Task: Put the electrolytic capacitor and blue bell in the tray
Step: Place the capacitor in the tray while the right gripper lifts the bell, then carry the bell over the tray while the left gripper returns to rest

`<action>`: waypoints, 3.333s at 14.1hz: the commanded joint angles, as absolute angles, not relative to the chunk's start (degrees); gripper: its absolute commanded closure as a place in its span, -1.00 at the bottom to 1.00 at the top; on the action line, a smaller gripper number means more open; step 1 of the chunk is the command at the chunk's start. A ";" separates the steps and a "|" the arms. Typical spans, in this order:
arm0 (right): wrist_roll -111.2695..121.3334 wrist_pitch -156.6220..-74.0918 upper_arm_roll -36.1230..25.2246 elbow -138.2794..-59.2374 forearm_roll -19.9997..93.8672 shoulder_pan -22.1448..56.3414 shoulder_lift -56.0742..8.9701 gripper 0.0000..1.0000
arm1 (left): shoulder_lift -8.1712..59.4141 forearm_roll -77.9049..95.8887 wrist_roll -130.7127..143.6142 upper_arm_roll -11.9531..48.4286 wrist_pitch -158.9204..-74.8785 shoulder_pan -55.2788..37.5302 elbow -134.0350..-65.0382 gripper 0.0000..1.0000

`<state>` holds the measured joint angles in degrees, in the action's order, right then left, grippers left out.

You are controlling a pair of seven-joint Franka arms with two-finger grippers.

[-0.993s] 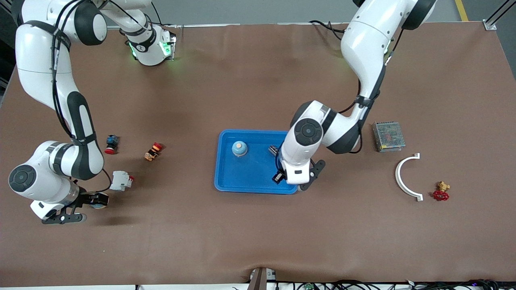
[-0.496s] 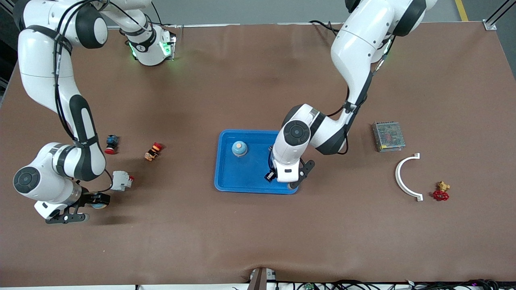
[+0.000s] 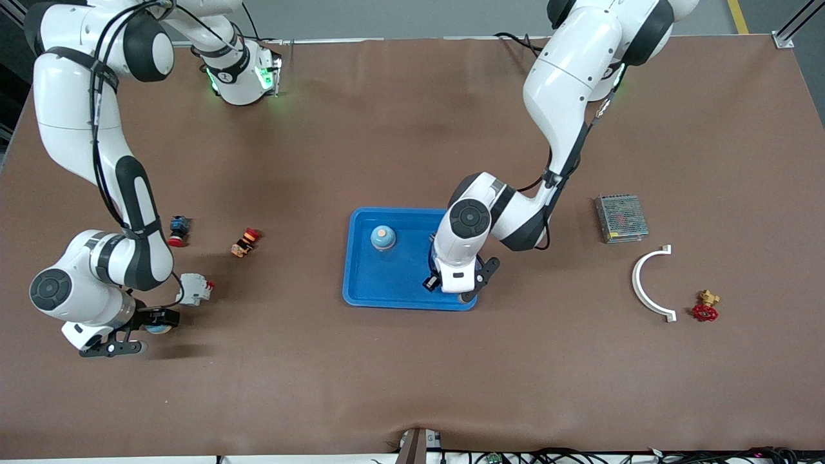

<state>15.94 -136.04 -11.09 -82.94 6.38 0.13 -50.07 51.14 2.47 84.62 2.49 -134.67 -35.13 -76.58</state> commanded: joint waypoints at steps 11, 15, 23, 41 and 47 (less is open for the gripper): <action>25.75 -132.64 -9.67 -80.86 6.50 -2.11 -49.93 1.00 | 52.91 3.16 84.73 1.49 -135.62 -35.86 -75.67 0.78; 24.79 -118.87 -8.70 -73.06 8.08 -1.67 -49.04 1.00 | 52.91 2.99 84.20 1.32 -135.62 -35.86 -75.67 -0.88; -6.27 -106.44 -8.70 -66.79 8.79 9.47 -44.57 1.00 | 46.59 -1.05 83.24 1.14 -132.90 -34.46 -75.50 -1.00; -62.66 -120.74 -8.79 -71.27 9.32 37.26 -45.09 1.00 | 20.23 7.56 4.09 1.76 -91.60 5.87 -75.85 -1.00; -65.65 -123.75 -8.70 -75.23 9.32 39.99 -46.93 1.00 | 9.43 2.38 -5.10 2.63 -86.75 7.38 -83.12 -1.00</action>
<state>-64.69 -123.20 -8.18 -73.74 8.63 39.14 -46.87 16.39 4.94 -4.01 1.60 -86.50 8.18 -76.10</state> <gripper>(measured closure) 0.330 0.000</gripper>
